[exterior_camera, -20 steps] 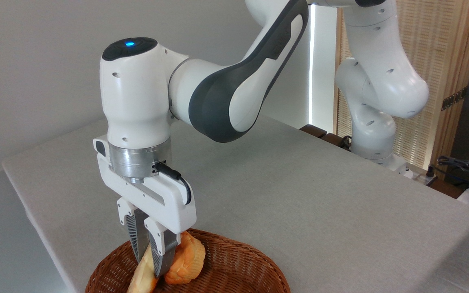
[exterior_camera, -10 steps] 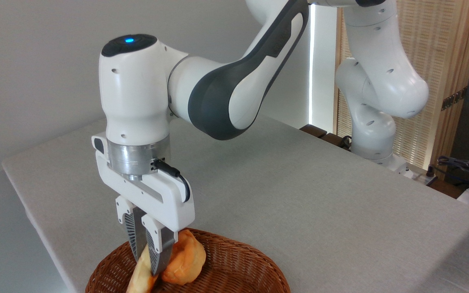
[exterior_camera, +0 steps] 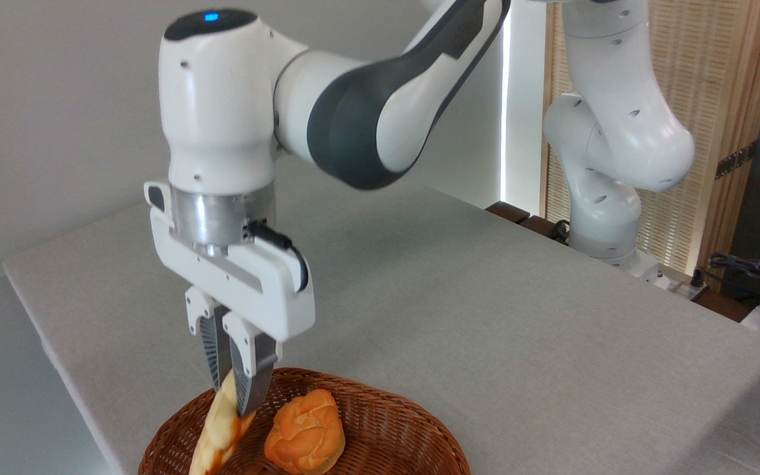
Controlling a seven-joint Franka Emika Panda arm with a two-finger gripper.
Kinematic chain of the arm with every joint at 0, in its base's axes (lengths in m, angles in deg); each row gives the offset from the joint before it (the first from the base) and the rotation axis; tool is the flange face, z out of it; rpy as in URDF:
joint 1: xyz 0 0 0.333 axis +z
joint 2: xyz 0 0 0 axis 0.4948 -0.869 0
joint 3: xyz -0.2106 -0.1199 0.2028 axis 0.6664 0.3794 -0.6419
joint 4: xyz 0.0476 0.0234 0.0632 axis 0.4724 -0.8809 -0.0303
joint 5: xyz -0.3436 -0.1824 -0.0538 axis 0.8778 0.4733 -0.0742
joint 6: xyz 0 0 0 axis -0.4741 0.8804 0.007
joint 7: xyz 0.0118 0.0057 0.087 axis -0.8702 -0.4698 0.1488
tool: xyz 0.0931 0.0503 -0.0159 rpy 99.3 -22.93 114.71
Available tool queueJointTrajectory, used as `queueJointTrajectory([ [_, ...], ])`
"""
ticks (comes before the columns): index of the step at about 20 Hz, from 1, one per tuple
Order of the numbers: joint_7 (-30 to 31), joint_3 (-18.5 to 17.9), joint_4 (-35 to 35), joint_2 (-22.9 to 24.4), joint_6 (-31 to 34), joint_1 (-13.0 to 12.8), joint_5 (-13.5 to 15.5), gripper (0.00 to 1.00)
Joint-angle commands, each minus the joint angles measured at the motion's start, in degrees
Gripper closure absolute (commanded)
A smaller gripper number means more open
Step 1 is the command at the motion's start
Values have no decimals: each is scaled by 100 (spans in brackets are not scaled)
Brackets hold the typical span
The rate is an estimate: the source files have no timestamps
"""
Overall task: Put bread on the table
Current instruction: 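Lift the held bread roll out of the basket and move it over the table, then lower the bread roll onto the table and open the gripper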
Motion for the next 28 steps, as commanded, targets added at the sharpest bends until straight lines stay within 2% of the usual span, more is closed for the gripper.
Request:
queueJointTrajectory([
  [1, -96, -5, 5, 462, 561, -16, -38, 74],
  [3, -105, 100, -4, 612, 860, -16, -38, 71],
  [10, -114, 303, -249, 1016, 2038, -34, -38, 71],
  [15, -17, 549, -978, 1324, 2154, -34, -46, 70],
  [17, 27, 637, -1233, 1456, 2101, -34, -46, 51],
  [20, 141, 654, -1453, 1527, 2066, -34, -46, 42],
  [21, 211, 655, -1523, 1527, 2066, -42, -46, 24],
  [25, 484, 672, -1612, 1457, 2057, -165, -46, 0],
  [28, 475, 672, -1612, 1448, 2013, -165, -55, 0],
])
